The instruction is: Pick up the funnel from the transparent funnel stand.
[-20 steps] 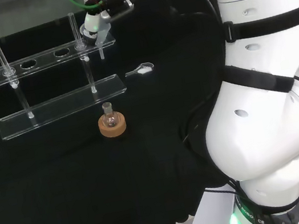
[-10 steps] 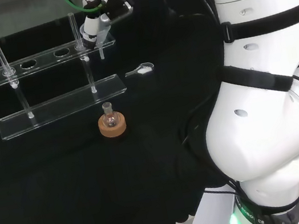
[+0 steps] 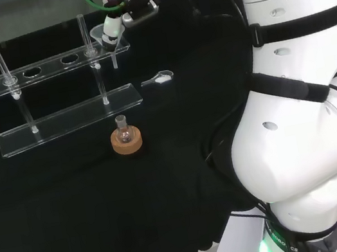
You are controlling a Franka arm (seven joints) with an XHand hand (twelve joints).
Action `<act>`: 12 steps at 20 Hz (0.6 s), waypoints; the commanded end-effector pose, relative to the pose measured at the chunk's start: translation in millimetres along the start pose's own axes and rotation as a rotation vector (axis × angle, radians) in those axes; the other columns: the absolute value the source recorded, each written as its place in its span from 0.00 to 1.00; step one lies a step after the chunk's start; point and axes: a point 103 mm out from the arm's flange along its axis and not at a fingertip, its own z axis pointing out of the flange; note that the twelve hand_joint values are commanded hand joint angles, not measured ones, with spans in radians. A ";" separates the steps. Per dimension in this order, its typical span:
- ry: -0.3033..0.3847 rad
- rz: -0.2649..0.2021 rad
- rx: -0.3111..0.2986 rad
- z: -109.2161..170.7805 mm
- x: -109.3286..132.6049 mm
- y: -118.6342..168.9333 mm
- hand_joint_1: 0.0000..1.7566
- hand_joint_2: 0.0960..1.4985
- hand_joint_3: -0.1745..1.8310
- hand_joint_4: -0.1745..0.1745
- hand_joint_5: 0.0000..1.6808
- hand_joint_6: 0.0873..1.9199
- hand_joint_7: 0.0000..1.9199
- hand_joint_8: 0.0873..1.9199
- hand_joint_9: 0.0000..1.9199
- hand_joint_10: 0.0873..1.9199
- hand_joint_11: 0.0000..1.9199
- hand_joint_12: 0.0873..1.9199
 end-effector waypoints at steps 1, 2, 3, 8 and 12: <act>-0.016 0.002 -0.002 -0.6 24.2 0.7 0.40 0.40 0.26 0.50 0.10 0.00 0.03 0.33 0.21 0.36 0.23 0.73; -0.018 -0.003 -0.004 -0.5 28.7 0.8 0.40 0.39 0.26 0.49 0.10 0.00 0.03 0.33 0.22 0.35 0.23 0.73; -0.019 -0.005 -0.004 -0.3 29.9 1.1 0.40 0.39 0.27 0.49 0.11 0.00 0.03 0.33 0.22 0.35 0.23 0.73; -0.012 -0.017 -0.014 1.5 2.4 3.7 0.40 0.39 0.28 0.48 0.12 0.00 0.05 0.34 0.24 0.34 0.23 0.73; -0.050 0.012 -0.024 0.6 23.0 2.7 0.40 0.38 0.30 0.42 0.24 0.00 0.16 0.34 0.30 0.30 0.24 0.72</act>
